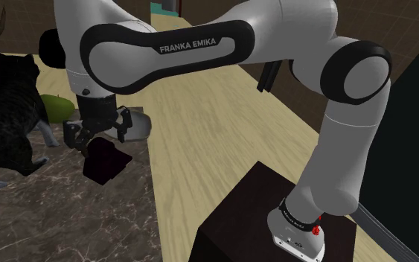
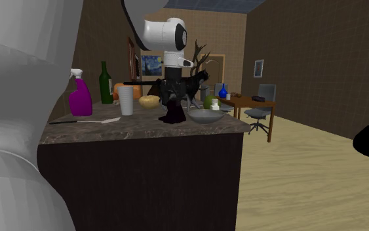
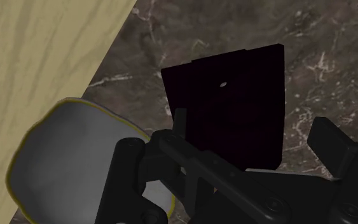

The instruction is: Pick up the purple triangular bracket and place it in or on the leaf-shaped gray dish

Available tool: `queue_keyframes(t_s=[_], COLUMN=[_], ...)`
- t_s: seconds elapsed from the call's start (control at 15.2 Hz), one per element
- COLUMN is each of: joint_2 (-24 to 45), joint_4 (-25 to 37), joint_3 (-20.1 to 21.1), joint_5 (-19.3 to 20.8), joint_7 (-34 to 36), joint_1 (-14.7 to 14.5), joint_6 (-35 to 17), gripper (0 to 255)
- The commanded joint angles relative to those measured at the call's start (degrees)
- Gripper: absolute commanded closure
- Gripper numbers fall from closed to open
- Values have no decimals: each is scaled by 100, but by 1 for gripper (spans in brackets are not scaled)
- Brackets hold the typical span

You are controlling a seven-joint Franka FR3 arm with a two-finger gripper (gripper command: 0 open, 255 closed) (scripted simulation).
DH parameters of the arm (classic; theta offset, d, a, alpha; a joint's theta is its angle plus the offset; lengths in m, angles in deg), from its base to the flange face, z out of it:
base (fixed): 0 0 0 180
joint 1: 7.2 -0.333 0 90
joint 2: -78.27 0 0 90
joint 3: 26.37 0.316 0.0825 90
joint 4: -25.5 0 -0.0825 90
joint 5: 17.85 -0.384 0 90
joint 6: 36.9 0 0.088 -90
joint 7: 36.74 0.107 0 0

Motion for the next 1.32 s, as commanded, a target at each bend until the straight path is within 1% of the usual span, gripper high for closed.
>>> queue_keyframes(t_s=[0.0,0.13,0.2,0.79,1.25], joint_2=[1,0,0,1,-30], joint_4=[-3,-3,-3,-3,498], joint_3=[0,0,0,0,18], joint_5=[1,0,0,1,-16], joint_7=[1,1,1,1,11], joint_1=[-1,0,0,-1,-25], joint_6=[-5,-4,-4,-5,522], gripper=[0,0,255,255,255])
